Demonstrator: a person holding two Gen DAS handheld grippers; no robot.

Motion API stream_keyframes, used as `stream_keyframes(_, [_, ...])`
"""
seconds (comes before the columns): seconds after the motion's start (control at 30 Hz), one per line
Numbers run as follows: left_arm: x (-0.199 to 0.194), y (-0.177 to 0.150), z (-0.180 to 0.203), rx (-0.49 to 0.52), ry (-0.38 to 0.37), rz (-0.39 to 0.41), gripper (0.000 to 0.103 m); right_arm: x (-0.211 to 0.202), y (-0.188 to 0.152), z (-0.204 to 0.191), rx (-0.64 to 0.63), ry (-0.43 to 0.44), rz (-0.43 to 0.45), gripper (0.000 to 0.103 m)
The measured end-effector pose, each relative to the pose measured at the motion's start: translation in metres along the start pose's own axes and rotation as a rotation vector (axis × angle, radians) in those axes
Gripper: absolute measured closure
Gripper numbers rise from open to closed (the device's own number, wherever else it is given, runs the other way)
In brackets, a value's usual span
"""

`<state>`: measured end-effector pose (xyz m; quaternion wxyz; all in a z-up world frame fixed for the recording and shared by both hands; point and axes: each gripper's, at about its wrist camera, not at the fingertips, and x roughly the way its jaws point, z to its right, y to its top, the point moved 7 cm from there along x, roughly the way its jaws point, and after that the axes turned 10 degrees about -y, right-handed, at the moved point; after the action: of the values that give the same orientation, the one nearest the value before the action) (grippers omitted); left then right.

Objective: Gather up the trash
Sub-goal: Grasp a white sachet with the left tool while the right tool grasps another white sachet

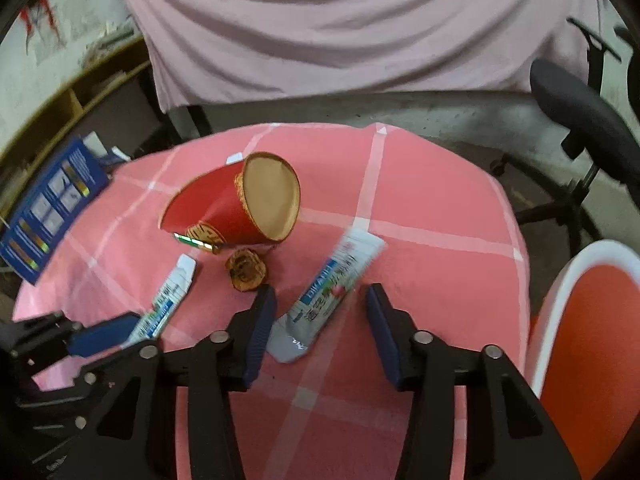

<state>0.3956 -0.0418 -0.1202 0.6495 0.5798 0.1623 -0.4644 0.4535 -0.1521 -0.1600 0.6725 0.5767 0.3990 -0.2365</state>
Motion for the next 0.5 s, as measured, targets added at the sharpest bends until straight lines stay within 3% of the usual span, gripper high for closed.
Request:
stream_keyframes(0.07, [-0.001,0.000,0.000,0.000,0.002,0.002,0.084,-0.002,-0.002,0.009,0.033,0.035,0.000,0.076])
stream_keyframes(0.1, [0.000,0.000,0.000,-0.001,0.001,0.003,0.084,-0.002,-0.002,0.015,0.061,0.053,-0.002,0.085])
stream_keyframes(0.23, [-0.001,-0.001,-0.002,-0.008,-0.007,0.005,0.084,-0.001,-0.004,0.032,0.178,0.168,-0.013,0.092])
stream_keyframes(0.5, [-0.001,-0.001,-0.003,-0.018,-0.020,0.008,0.084,-0.007,-0.002,0.023,0.137,0.138,0.006,0.093])
